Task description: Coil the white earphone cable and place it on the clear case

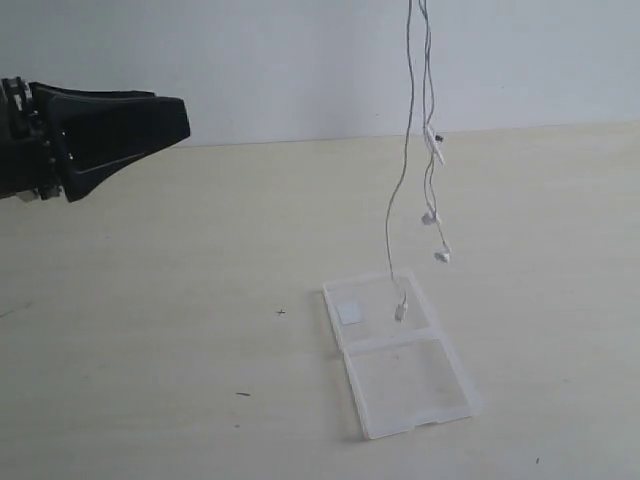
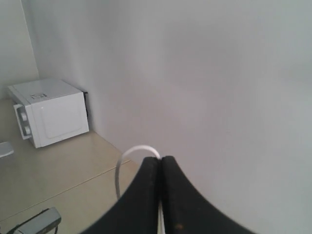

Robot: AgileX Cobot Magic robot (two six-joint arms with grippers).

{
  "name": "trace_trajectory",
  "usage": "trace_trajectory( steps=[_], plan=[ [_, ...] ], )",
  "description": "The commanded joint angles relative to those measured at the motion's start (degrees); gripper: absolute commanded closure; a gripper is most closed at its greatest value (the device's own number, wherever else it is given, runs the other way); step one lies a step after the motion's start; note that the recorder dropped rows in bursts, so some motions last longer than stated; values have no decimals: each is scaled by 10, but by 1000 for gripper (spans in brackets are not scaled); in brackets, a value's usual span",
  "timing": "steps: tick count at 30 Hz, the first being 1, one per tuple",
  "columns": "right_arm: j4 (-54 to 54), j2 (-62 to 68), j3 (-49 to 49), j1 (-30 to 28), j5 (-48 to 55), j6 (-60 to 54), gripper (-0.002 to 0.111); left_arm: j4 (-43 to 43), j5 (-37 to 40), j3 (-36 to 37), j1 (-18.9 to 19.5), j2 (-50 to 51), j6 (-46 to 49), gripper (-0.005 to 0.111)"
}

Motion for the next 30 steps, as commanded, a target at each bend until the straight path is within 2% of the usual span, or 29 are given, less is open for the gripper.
trace_trajectory(
  steps=[1,4,11,18,21,22,23,26,27,30],
  plan=[
    [45,17,0,-1,-6,-40,108,-47,32,-5,-42,20,52,38],
    [48,23,0,-1,-6,-40,108,-77,56,-5,-68,37,83,38],
    [74,35,0,-1,-12,-45,108,-212,45,-13,-128,88,207,38],
    [88,38,0,-1,-12,-51,108,-205,60,-73,-185,142,212,38],
    [100,36,0,-1,-14,-51,108,-169,82,-91,-200,161,186,39],
    [100,36,0,-1,-15,-54,108,-152,82,-92,-203,165,168,44],
    [100,35,0,-1,-15,-61,108,-142,89,-92,-205,169,150,54],
    [99,35,0,-1,-15,-61,108,-99,118,-92,-206,167,118,101],
    [98,35,0,-1,-15,-61,108,-85,124,-92,-206,165,120,105],
    [94,35,0,-1,-22,-61,108,-85,126,-92,-206,162,117,106]
  ],
)
